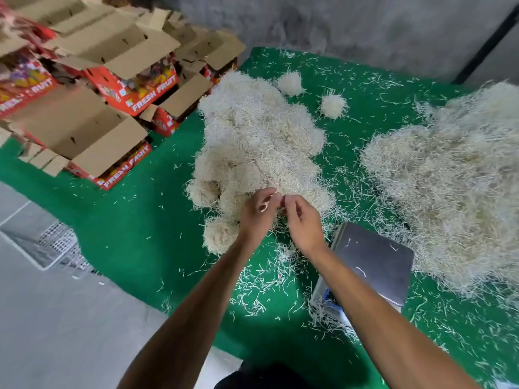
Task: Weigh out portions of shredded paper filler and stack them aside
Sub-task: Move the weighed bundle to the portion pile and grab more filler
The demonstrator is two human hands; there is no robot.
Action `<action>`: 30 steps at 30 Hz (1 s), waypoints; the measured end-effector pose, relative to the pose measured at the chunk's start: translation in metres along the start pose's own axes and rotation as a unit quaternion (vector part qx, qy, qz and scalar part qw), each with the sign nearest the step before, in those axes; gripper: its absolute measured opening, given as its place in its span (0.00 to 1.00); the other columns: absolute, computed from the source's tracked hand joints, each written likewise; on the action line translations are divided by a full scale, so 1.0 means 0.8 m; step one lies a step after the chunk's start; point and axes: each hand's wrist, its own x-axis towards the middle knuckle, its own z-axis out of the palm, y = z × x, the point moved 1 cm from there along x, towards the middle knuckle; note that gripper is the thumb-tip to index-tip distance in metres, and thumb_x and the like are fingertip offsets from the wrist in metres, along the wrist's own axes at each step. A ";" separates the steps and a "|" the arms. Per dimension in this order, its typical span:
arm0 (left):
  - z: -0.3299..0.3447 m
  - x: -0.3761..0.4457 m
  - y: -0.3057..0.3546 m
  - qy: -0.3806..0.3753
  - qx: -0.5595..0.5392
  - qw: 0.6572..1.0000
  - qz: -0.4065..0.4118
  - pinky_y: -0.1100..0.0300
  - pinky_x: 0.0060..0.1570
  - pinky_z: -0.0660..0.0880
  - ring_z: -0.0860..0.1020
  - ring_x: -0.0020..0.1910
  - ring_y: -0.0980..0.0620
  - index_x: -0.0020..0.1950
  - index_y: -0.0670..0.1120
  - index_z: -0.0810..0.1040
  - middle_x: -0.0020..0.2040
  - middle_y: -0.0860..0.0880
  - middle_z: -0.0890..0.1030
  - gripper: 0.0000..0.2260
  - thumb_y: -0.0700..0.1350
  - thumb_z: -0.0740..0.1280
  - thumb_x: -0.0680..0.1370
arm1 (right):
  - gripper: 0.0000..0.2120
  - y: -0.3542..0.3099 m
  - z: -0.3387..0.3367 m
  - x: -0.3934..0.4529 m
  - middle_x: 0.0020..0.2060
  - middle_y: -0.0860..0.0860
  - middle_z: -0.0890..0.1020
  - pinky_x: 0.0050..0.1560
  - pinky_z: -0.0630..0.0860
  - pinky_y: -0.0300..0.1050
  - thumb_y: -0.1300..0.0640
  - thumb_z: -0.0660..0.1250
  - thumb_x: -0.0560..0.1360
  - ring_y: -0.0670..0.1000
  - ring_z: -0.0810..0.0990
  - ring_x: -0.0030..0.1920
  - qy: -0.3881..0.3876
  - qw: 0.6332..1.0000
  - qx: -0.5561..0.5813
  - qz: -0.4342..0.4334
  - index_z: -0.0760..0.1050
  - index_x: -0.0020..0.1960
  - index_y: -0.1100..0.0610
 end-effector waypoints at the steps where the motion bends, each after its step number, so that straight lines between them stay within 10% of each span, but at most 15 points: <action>1: 0.018 0.004 0.011 -0.028 -0.009 1.000 0.005 0.73 0.44 0.75 0.81 0.49 0.65 0.60 0.50 0.81 0.49 0.61 0.83 0.11 0.51 0.65 0.82 | 0.13 -0.001 -0.018 0.000 0.48 0.45 0.84 0.46 0.77 0.33 0.47 0.58 0.86 0.42 0.82 0.46 0.012 1.000 -0.002 -0.007 0.80 0.56 0.51; 8: 0.150 0.020 0.085 -0.149 -0.139 0.979 0.016 0.54 0.53 0.82 0.84 0.54 0.53 0.66 0.45 0.79 0.59 0.48 0.84 0.13 0.46 0.66 0.83 | 0.19 0.026 -0.174 0.001 0.60 0.43 0.82 0.63 0.78 0.45 0.39 0.64 0.82 0.38 0.79 0.58 0.132 0.990 -0.041 0.011 0.78 0.66 0.48; 15: 0.304 0.047 0.158 -0.293 -0.111 0.949 0.031 0.46 0.62 0.78 0.81 0.60 0.54 0.70 0.49 0.75 0.64 0.54 0.80 0.21 0.57 0.67 0.80 | 0.33 0.089 -0.353 -0.007 0.68 0.52 0.78 0.59 0.76 0.46 0.31 0.68 0.76 0.50 0.77 0.63 0.292 0.929 -0.201 0.103 0.72 0.72 0.52; 24: 0.458 0.113 0.111 -0.330 0.170 0.928 0.013 0.45 0.75 0.53 0.53 0.80 0.47 0.82 0.59 0.51 0.83 0.50 0.49 0.44 0.54 0.76 0.74 | 0.27 0.189 -0.401 0.063 0.62 0.58 0.79 0.49 0.77 0.37 0.60 0.75 0.76 0.57 0.83 0.55 0.115 0.927 -0.346 0.083 0.68 0.71 0.58; 30: 0.509 0.102 0.074 -0.368 0.166 0.907 -0.120 0.47 0.73 0.63 0.65 0.77 0.43 0.81 0.49 0.57 0.81 0.45 0.60 0.38 0.51 0.73 0.77 | 0.19 0.248 -0.388 0.070 0.66 0.58 0.74 0.41 0.83 0.48 0.62 0.63 0.83 0.53 0.80 0.46 0.059 0.862 -0.484 0.140 0.65 0.72 0.61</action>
